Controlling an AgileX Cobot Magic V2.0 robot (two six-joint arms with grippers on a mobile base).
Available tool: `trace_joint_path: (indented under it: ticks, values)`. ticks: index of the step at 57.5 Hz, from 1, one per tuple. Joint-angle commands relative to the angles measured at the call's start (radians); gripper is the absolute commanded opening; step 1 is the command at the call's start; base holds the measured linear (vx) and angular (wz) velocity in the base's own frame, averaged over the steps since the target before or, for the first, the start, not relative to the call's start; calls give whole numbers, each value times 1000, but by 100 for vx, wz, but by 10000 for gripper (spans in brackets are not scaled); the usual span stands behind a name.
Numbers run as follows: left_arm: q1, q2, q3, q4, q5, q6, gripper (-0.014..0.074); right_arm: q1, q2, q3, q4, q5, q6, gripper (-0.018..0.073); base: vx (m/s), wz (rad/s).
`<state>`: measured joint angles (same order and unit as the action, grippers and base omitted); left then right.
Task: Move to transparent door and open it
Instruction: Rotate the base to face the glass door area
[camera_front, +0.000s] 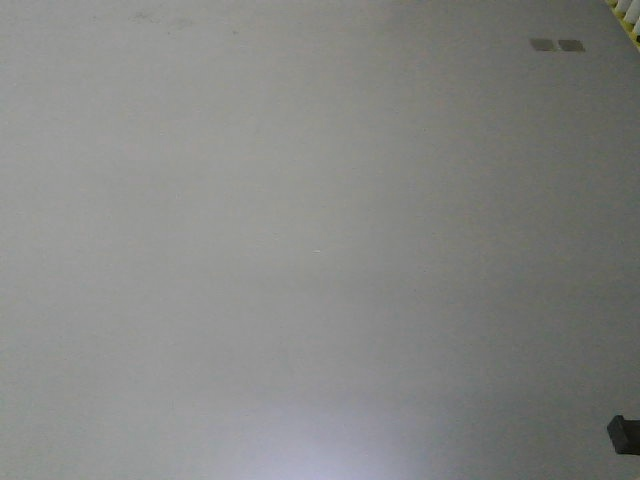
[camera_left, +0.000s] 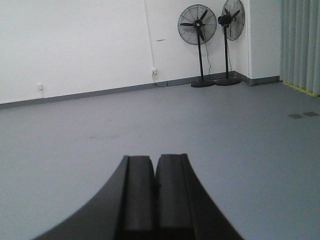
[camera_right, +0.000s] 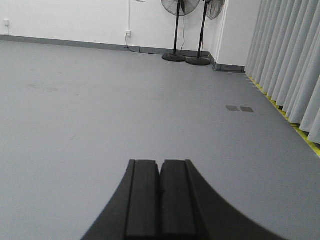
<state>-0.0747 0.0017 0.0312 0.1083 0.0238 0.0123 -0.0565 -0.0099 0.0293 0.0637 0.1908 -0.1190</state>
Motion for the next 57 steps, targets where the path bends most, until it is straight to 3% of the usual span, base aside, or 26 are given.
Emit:
trace_joint_path:
  ticks: [1,30,57]
  values:
    - [-5,21,13,-10,-80,-3,-6,-5,-5,4,-1,-82,-6,-6,3,1]
    - [-5,21,13,-10,-80,-3,-6,-5,-5,4,-1,-82,-6,-6,12,8]
    - [-5,21,13,-10,-80,-3,-6,-5,-5,4,-1,-83,-6,-6,29,2]
